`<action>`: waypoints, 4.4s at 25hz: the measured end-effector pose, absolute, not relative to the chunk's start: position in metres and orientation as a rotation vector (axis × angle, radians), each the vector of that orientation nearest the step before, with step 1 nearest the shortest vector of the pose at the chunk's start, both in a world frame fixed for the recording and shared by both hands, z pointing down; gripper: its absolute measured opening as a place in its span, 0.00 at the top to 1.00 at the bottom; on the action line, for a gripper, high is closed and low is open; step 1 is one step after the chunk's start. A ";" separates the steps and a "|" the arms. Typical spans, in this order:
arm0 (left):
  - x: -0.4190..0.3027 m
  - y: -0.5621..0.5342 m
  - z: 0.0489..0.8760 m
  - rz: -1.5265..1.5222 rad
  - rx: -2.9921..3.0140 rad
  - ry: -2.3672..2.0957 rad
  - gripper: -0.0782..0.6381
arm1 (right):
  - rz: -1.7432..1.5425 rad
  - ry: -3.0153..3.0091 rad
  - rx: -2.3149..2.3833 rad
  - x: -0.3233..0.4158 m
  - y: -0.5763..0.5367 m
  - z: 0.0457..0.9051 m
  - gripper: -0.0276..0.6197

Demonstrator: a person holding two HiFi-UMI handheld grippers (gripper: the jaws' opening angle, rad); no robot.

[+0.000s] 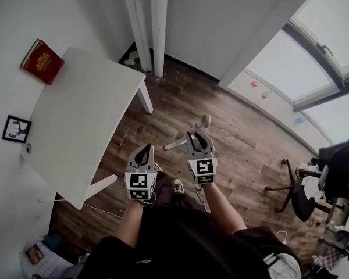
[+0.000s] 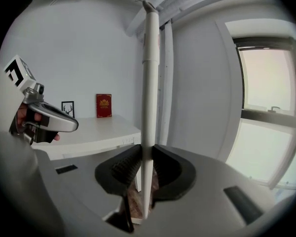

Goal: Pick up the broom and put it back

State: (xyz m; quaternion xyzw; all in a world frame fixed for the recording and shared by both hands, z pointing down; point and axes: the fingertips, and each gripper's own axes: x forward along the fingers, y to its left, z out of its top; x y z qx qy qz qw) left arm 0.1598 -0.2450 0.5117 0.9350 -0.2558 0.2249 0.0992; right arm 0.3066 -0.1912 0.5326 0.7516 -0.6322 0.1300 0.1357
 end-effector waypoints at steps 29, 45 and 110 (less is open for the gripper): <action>0.171 -0.315 0.696 0.623 2.197 -1.289 0.89 | 0.545 -2.115 1.461 0.301 -0.348 0.747 0.82; 0.149 -0.357 0.720 0.590 2.073 -1.472 0.89 | 0.436 -2.278 1.256 0.244 -0.468 0.780 0.82; 0.148 -0.309 0.423 0.269 2.621 -1.160 0.89 | -0.095 -2.332 1.643 0.199 -0.299 0.404 0.92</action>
